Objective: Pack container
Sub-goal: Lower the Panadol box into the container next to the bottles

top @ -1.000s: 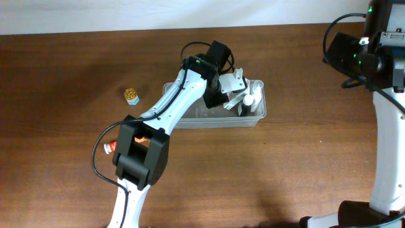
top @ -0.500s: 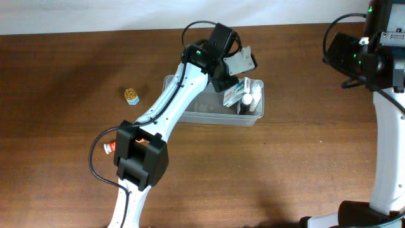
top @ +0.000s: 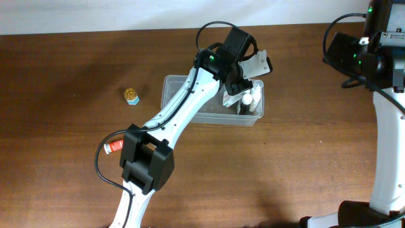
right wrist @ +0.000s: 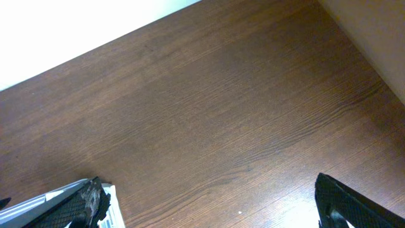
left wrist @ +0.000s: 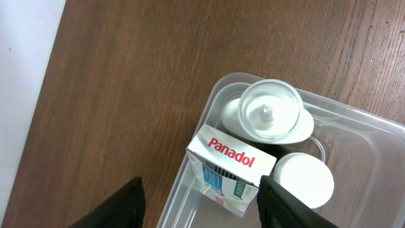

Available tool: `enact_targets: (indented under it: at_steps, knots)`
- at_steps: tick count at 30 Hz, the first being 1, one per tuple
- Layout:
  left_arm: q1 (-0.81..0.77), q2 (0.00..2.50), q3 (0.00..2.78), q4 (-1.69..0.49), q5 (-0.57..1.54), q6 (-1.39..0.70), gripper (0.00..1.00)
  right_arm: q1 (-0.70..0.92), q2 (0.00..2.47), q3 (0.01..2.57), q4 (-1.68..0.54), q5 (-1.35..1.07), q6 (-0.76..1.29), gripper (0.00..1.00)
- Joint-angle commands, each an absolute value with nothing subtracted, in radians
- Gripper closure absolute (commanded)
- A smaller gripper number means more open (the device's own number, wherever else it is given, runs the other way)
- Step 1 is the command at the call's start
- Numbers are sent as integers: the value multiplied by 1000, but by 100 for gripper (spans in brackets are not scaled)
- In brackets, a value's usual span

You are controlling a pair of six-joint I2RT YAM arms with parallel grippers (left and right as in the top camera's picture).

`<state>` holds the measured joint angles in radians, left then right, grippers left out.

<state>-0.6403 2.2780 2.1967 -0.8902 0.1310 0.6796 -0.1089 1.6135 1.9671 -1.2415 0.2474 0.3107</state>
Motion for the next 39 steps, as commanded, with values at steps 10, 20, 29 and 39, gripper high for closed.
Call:
enact_targets:
  at_steps: [10,20,29,39]
  knots:
    - [-641,2300,2213,-877,172,666,43,-113,1615,1982,-1239,267,311,2]
    - [-641,2312,2213,-874,169,666,43,-113,1615,1982,-1239,267,311,2]
    - [-640,2349,2213,-863,168,665,58,-113,1615,1982,-1239,267,311,2]
    - [-641,2349,2213,-821,88,553,99,-113,1615,1982,-1240,267,311,2]
